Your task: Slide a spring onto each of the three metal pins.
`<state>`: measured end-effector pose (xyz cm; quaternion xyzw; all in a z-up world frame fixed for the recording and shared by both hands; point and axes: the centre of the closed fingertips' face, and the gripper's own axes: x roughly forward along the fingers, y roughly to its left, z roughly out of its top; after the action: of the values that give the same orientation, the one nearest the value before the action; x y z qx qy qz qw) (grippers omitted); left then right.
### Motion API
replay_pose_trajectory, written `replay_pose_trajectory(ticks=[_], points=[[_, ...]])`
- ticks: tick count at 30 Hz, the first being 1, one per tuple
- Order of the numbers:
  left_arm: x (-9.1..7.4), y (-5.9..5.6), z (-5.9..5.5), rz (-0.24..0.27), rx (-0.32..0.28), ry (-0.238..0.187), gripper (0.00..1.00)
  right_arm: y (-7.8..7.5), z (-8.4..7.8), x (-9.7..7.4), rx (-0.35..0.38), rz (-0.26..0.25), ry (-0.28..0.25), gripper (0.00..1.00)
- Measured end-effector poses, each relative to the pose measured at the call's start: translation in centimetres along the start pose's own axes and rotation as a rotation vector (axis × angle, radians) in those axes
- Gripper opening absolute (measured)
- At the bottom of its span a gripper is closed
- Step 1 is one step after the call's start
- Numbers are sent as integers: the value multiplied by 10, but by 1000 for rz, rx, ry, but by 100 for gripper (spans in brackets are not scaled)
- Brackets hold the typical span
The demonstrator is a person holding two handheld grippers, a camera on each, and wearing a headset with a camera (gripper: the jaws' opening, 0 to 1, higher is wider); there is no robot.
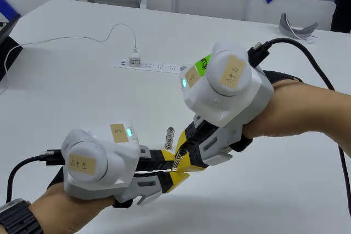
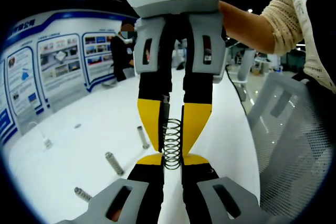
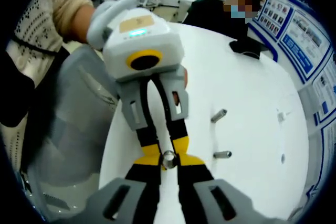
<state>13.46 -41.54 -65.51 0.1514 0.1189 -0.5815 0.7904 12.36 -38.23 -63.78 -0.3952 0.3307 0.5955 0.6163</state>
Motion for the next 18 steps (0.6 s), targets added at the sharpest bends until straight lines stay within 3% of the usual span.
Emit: replay_pose_trajectory(ticks=[11, 18], points=[[-1, 1, -2, 4, -22, 3, 19, -6, -3, -5, 7, -16, -5, 12], [-4, 3, -4, 14, -52, -2, 29, -12, -9, -9, 22, -32, 0, 12]])
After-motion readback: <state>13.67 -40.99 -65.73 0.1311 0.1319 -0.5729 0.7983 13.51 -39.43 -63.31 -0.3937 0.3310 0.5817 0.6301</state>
